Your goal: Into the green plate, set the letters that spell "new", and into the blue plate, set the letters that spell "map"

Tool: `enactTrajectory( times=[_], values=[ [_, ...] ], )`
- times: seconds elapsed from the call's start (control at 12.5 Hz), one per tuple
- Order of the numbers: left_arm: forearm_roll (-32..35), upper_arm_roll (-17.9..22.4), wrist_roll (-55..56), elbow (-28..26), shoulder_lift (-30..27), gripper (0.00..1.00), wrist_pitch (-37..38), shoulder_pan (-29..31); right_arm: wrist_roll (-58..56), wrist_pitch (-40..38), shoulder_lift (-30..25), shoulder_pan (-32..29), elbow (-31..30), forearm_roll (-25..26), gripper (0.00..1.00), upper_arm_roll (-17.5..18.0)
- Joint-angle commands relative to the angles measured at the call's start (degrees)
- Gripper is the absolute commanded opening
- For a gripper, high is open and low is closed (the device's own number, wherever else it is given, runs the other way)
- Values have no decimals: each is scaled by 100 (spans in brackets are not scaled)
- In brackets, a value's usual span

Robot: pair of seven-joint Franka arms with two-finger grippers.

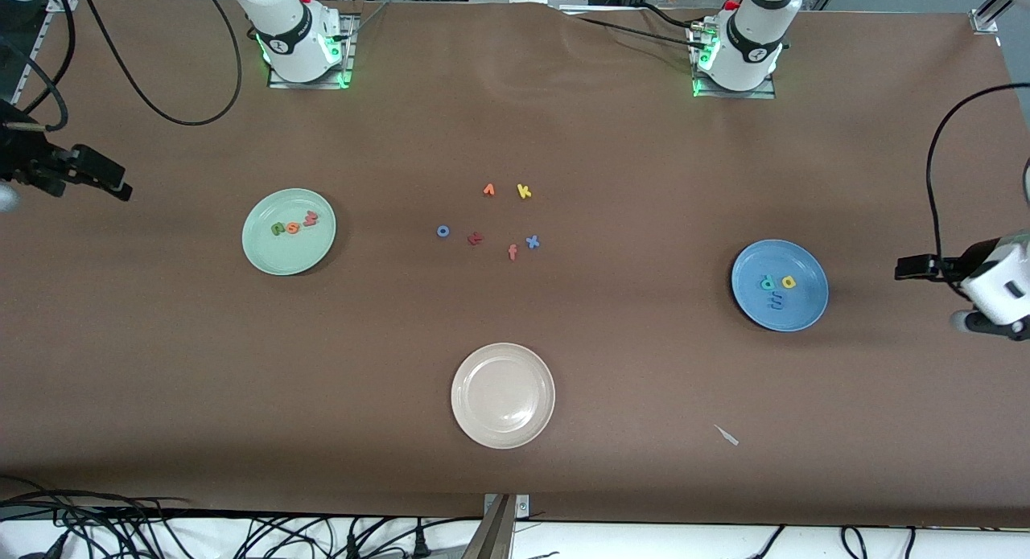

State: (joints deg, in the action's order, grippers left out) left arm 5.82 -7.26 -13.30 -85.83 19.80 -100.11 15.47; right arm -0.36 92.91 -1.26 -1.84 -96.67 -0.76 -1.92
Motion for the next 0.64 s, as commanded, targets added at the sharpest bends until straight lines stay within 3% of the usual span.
enactTrajectory(
  times=[0.0,0.24,0.56],
  values=[
    [-327,242,108,-1172,-1414,100,-571,-350,-35,-64,-349,-71,-282,110,100,184],
    [-283,251,125,-1025,-1856,100,198,-632,-70,323,-200,-36,-159,128,100,175],
    [-582,225,64,-558,-1813,100,1404,-949,-79,227,29,-27,131,84,100,227]
  ],
)
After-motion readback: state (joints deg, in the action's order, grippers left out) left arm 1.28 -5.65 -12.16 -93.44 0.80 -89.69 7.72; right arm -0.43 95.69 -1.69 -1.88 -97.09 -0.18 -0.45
